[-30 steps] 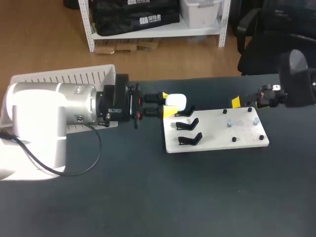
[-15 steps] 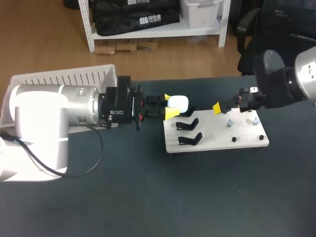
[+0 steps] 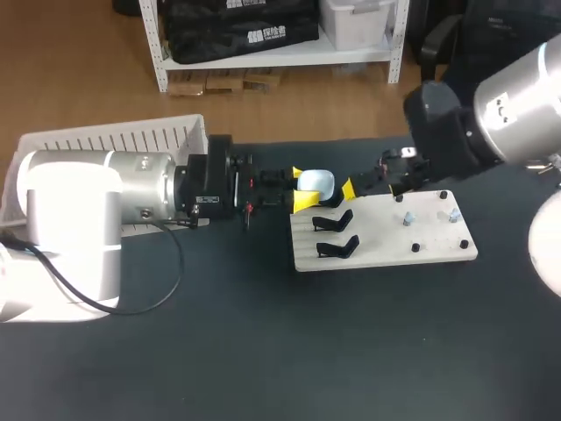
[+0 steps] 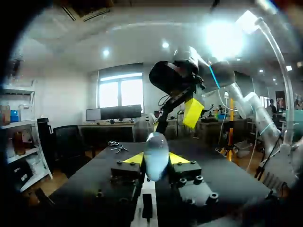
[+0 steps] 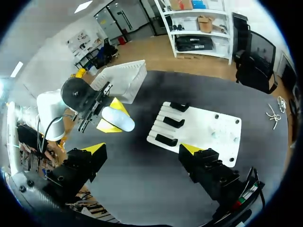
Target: Pick up each earbud case from the left stands, insert the matching earbuds, close the lid, and place the case in the box.
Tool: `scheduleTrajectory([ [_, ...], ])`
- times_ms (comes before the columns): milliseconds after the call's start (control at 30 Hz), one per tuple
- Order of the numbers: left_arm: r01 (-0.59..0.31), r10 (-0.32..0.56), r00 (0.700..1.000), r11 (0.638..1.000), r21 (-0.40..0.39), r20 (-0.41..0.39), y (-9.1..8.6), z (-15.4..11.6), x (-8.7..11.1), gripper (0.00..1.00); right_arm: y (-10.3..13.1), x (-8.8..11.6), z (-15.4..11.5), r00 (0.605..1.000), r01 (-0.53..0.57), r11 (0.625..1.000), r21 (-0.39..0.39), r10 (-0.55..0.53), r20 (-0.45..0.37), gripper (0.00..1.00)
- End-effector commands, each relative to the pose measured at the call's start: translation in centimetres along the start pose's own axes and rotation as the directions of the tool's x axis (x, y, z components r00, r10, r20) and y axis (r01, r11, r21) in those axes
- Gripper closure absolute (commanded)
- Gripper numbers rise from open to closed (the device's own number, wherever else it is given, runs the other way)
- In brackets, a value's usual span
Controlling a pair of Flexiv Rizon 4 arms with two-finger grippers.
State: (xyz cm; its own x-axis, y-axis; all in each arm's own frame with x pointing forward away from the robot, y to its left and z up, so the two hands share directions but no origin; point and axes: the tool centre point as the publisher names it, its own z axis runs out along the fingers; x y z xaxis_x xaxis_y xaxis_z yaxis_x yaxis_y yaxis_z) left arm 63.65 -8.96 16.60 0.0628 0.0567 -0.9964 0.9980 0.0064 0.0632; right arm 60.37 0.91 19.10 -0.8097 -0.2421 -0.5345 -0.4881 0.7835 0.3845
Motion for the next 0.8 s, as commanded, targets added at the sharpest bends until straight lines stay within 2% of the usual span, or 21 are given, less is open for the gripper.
scheduleTrajectory([
  [33,-0.001,0.001,1.0,1.0,0.001,0.003,0.1,0.0,0.1,1.0,0.7,-0.9,1.5,1.0,0.004,1.0,-0.013,-0.004,-0.025,0.0],
  [300,-0.001,0.001,1.0,1.0,0.001,0.003,0.1,0.0,0.1,1.0,1.3,-1.1,2.6,0.999,0.007,1.0,-0.021,-0.008,-0.041,0.0],
  [800,-0.001,0.001,1.0,1.0,0.001,0.003,0.1,0.0,0.1,1.0,0.9,-1.8,3.5,0.999,-0.002,1.0,-0.006,0.001,-0.045,0.0],
])
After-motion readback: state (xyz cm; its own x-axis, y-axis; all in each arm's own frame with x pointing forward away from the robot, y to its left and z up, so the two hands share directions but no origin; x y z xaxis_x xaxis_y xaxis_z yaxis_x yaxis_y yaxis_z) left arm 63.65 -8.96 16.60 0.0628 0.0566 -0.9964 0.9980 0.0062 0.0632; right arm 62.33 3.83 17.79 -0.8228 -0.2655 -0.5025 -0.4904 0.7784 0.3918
